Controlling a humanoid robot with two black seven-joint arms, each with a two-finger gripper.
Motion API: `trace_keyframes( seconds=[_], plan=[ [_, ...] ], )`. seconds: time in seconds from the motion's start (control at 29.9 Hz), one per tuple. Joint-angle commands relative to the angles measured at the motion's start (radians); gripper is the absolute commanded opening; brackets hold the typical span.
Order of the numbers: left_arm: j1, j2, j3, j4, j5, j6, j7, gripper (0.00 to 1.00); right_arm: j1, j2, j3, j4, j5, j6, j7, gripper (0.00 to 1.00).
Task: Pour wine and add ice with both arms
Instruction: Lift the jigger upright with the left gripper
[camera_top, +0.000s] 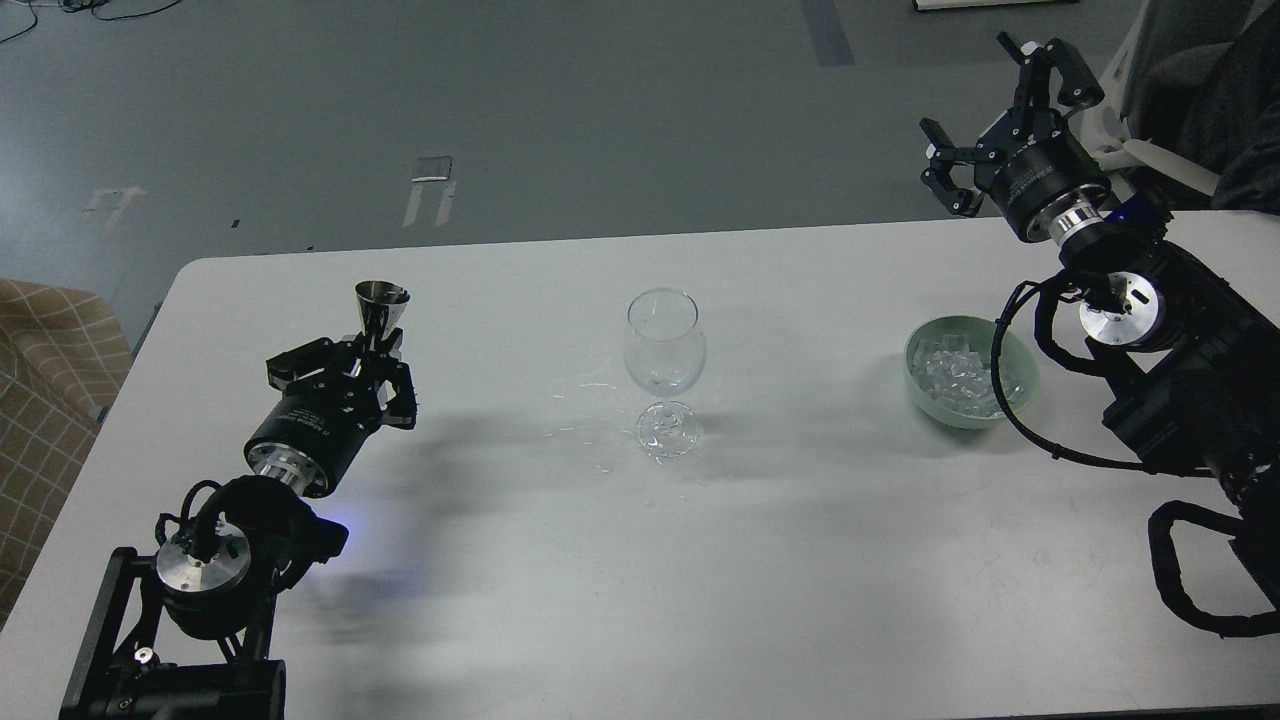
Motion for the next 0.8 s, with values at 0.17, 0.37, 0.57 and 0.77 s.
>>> trace_keyframes(
  seconds=[0.17,0.37,0.57,0.77],
  plan=[
    [-0.014,0.000,0.000,-0.044,-0.003,0.004,-0.003,0.00,0.001,0.002,0.000,0.000,0.000,0.000,0.000,1.00],
    [-0.014,0.000,0.002,-0.083,-0.003,0.005,-0.001,0.00,0.002,0.000,-0.001,0.000,-0.002,0.000,0.000,1.00],
    [-0.015,0.000,0.003,-0.137,-0.005,0.044,0.000,0.00,0.002,0.000,-0.001,0.001,-0.002,0.000,-0.001,1.00],
    [-0.014,0.000,0.005,-0.171,-0.005,0.048,0.005,0.00,0.002,0.003,-0.001,0.003,-0.002,0.000,-0.001,1.00]
  ],
)
